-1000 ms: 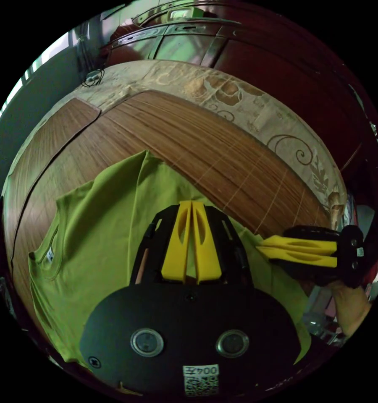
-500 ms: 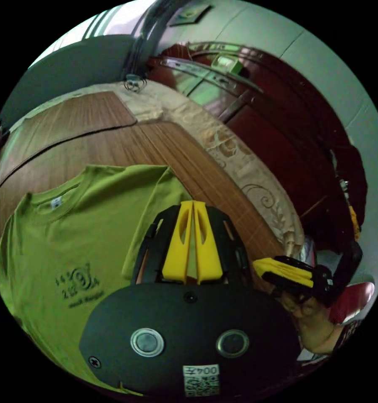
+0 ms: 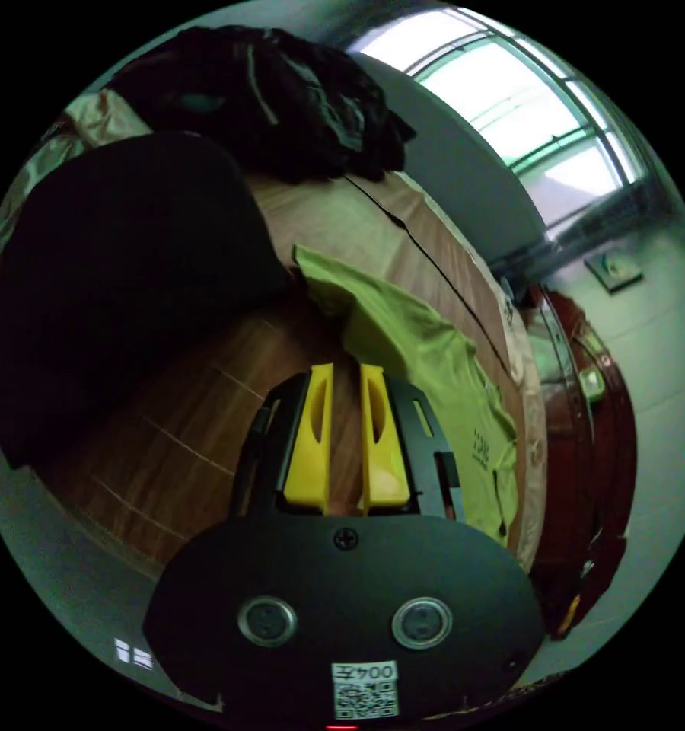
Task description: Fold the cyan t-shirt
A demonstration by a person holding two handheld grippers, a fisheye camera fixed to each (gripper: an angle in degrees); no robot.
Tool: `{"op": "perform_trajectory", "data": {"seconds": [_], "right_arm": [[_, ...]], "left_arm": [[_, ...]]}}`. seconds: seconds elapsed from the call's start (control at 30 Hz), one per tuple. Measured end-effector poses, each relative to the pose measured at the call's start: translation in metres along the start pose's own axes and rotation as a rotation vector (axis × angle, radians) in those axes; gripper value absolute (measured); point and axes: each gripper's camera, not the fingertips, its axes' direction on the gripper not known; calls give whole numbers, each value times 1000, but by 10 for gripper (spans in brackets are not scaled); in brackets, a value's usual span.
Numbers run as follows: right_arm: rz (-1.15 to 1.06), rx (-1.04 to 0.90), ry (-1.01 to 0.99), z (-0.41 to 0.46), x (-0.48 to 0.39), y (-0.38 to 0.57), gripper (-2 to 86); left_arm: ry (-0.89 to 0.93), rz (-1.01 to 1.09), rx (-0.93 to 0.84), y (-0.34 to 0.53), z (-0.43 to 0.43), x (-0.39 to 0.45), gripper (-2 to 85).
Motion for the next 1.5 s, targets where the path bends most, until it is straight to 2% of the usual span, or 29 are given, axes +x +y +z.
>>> {"op": "perform_trajectory", "data": {"seconds": [0.13, 0.23, 0.47, 0.6, 0.73, 0.97, 1.2, 1.33, 1.4, 1.5], "right_arm": [[-19, -16, 16, -4, -25, -1, -7], [-13, -26, 14, -5, -38, -1, -7], [-12, -46, -8, -6, -65, -4, -7], [3, -50, -24, -8, -72, -6, -7], [18, -36, -36, -16, -79, -6, -7], [34, -19, -55, -29, -89, -7, -7], [48, -4, -57, -41, -97, -9, -7], [67, 7, -63, -49, -100, -13, -7], [68, 13, -71, -53, -103, -15, -7], [61, 30, -80, -62, -111, -19, -7]], "left_arm": [[-144, 24, 5, -29, 9, -11, 59], [-235, 158, 20, -41, 20, -1, 75], [-241, 176, -23, -56, 39, -2, 95], [-279, 149, 17, -56, 39, 4, 36], [-278, 220, 118, -52, 13, 26, 18], [-331, 579, 194, -28, -28, 115, 11], [-376, 1091, 217, 71, -16, 250, 16], [-537, 1310, 85, 134, 26, 295, 28], [-714, 1415, -10, 164, 58, 305, 45], [-834, 1444, -24, 183, 62, 304, 81]]}}
